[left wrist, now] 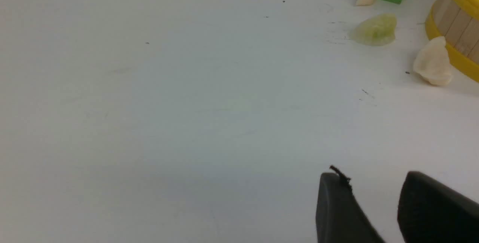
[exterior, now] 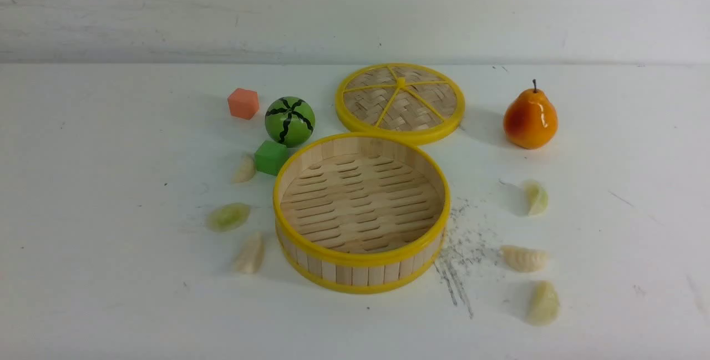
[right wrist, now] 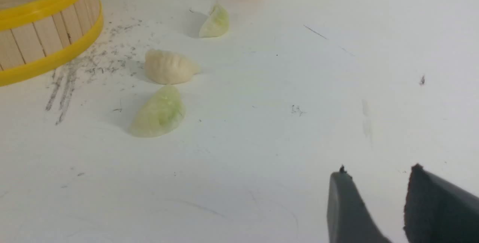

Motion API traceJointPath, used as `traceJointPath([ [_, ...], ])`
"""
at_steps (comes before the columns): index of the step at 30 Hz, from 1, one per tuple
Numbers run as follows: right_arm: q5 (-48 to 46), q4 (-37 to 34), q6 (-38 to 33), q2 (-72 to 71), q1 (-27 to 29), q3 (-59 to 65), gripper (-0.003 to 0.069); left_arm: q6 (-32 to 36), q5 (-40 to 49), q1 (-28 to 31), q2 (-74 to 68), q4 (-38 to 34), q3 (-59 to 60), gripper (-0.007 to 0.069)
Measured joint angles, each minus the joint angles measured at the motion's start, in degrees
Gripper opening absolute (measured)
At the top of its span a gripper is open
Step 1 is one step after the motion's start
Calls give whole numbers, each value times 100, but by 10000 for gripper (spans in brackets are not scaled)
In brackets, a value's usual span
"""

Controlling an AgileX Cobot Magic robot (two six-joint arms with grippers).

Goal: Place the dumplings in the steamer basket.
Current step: Use the left arm to grab a dumpling

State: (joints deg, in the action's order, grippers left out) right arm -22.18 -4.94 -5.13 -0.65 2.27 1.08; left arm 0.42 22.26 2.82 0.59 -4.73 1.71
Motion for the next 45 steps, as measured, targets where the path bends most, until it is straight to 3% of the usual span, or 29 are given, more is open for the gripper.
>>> traceJointPath([
  [45,0,11,0,0,0,0,239,0,-107,0,0,0,0,239],
])
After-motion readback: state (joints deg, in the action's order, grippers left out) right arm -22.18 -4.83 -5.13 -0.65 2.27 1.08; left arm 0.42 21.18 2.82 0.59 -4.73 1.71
